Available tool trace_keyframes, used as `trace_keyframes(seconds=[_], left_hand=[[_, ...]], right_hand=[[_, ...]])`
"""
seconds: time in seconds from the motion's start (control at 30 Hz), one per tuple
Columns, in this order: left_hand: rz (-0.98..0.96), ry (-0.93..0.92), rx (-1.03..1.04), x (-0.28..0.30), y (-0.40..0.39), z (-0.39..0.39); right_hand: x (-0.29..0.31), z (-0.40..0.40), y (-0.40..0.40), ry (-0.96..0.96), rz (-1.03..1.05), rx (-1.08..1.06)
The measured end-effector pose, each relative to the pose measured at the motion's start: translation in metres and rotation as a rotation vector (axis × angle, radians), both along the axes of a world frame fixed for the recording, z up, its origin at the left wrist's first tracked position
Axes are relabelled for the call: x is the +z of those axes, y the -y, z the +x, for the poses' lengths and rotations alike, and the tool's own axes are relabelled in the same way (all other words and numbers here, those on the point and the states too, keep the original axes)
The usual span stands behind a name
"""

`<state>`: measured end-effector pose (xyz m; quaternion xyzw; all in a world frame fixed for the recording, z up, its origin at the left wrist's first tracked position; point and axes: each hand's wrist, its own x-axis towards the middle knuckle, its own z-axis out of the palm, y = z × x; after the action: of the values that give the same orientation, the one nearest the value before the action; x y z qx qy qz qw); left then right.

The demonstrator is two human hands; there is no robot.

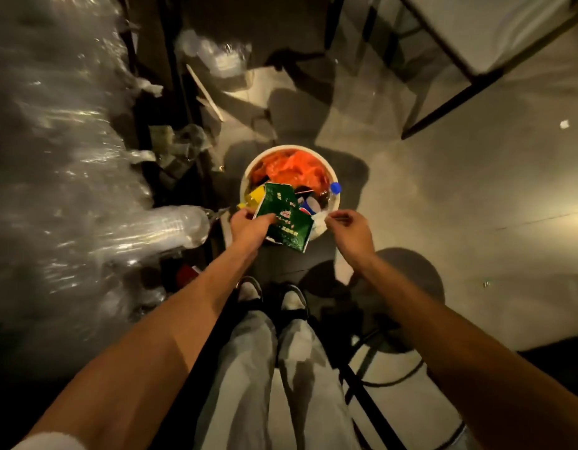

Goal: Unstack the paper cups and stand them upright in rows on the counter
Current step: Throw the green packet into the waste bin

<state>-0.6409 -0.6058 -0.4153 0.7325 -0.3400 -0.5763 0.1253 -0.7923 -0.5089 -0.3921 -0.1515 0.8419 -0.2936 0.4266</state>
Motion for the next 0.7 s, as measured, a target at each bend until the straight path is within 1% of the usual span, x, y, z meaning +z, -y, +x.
trace_keyframes(seconds=[0.07,0.17,0.23,0.3,0.43,0.5,0.57,0.7], left_hand=[[0.022,0.017,0.008,-0.034,0.007,-0.006],[0.099,-0.005,-0.005,-0.081,0.011,-0.013],[0.093,0.017,0.005,-0.099,0.011,-0.018],[0.047,0.082,0.005,-0.098,0.009,-0.022],[-0.157,0.194,-0.158,-0.083,0.002,-0.018],[-0.217,0.206,-0.186,-0.073,0.002,-0.014],[-0.179,0.159,-0.163,-0.063,0.004,-0.01],[-0.007,-0.007,-0.073,-0.023,0.012,-0.002]], right_hand=[[-0.019,-0.005,0.009,-0.001,0.01,0.018],[-0.045,-0.012,0.022,0.003,0.014,0.062],[-0.057,-0.015,0.03,-0.01,0.022,0.084],[-0.064,-0.017,0.037,-0.019,0.029,0.094],[-0.061,-0.015,0.042,0.003,0.037,0.075],[-0.051,-0.011,0.042,0.014,0.028,0.08],[-0.036,-0.006,0.042,0.029,0.028,0.078],[0.014,0.005,0.044,0.073,0.023,0.063]])
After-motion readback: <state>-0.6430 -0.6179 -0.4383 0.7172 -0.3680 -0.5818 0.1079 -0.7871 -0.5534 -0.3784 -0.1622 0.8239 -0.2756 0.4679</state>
